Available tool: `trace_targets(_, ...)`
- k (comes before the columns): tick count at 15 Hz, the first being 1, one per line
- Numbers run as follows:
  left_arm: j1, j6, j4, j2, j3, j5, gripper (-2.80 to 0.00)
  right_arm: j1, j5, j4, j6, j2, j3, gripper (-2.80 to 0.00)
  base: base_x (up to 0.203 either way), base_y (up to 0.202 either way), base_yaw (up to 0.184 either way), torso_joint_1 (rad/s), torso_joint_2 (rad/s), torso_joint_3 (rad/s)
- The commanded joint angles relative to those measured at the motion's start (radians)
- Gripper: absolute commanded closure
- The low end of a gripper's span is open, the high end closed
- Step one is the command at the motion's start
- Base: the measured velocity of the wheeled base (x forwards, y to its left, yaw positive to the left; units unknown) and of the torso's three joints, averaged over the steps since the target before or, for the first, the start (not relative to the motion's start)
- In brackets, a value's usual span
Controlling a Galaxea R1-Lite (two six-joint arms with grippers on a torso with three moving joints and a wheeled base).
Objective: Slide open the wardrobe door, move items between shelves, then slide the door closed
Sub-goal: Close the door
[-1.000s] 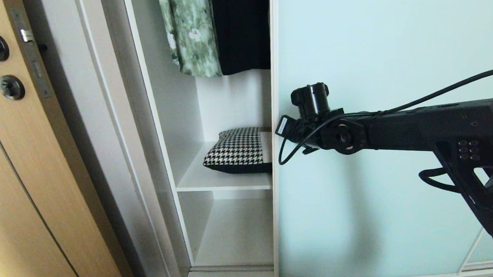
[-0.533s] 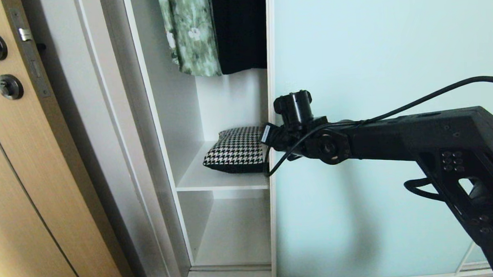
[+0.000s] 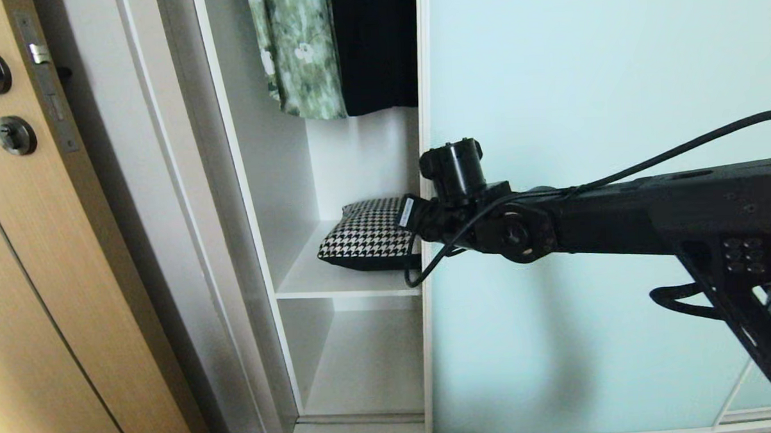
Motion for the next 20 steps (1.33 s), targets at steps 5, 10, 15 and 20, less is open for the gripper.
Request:
trace_targets(5,0.000,0.000,0.000,0.000,0.002,0.000,0.00,-0.055,-0.016,0.000,-0.008,-0.377,0.265,0.00,0.000,0.000,0.000,0.000,0.00,0.000)
trace_targets(10,0.000,0.000,0.000,0.000,0.002,0.000,0.00,-0.167,-0.021,-0.004,-0.127,-0.815,0.570,0.00,0.000,0.000,0.000,0.000,0.00,0.000)
trace_targets(15,0.000,0.000,0.000,0.000,0.002,0.000,0.00,-0.347,-0.007,-0.001,-0.409,-1.375,1.007,0.00,0.000,0.000,0.000,0.000,0.00,0.000)
trace_targets(20,0.000,0.000,0.000,0.000,0.002,0.000,0.00,-0.544,0.122,0.098,-0.627,-1.949,1.464,0.00,0.000,0.000,0.000,0.000,0.00,0.000)
